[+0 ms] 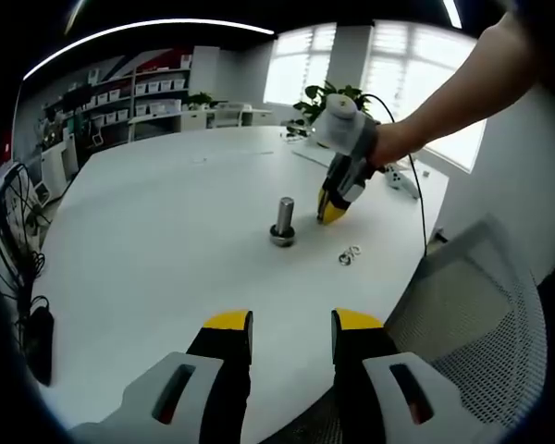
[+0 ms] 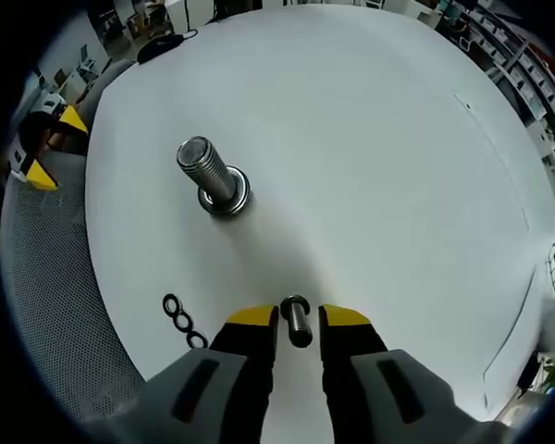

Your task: Place the washer onto the threaded stud by aligning its center hole with the stud, sliding it down to the base, and recovering from edge contact or off-axis alignment until the washer reaches the visible bottom stop.

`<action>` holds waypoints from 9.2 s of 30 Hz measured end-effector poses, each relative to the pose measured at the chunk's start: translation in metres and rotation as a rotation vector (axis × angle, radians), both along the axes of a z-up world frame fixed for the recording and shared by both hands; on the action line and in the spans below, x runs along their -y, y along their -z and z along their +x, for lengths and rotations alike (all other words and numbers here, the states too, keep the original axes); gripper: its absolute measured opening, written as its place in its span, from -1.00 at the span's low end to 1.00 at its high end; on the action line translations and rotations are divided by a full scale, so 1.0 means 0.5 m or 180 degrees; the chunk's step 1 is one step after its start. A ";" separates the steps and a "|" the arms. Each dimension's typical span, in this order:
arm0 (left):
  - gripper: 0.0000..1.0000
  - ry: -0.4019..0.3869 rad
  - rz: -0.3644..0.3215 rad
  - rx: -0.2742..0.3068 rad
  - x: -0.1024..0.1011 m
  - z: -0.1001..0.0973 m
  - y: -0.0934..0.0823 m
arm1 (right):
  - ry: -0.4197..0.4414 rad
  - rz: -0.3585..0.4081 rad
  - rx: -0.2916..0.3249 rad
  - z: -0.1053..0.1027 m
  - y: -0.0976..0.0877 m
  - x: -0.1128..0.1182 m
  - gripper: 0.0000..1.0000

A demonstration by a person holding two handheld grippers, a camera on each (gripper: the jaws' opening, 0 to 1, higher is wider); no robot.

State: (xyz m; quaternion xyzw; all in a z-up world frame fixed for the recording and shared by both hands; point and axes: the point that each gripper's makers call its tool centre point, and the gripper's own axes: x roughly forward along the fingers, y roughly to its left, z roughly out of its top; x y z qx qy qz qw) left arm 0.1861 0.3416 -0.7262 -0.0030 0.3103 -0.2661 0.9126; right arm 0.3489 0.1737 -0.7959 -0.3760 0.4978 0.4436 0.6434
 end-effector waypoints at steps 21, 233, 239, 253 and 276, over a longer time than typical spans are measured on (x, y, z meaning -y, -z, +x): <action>-0.36 0.0001 0.0005 -0.0027 0.000 -0.001 0.003 | 0.0124 0.0021 -0.0006 -0.013 0.005 0.032 -0.50; -0.39 0.0020 0.0116 -0.0020 -0.006 -0.003 0.006 | -0.0063 0.0113 0.0339 -0.045 -0.115 0.038 -0.72; -0.39 0.0008 0.0107 -0.0021 -0.007 -0.003 0.006 | -0.0058 0.0154 0.0374 -0.025 -0.125 0.032 -0.72; -0.39 0.0031 0.0122 -0.0036 -0.004 -0.003 0.009 | -0.0240 0.0154 0.0446 -0.003 -0.135 0.009 -0.72; -0.39 0.0020 0.0100 -0.0039 -0.004 -0.003 0.008 | -0.0354 0.0148 0.0349 -0.002 -0.115 -0.013 -0.72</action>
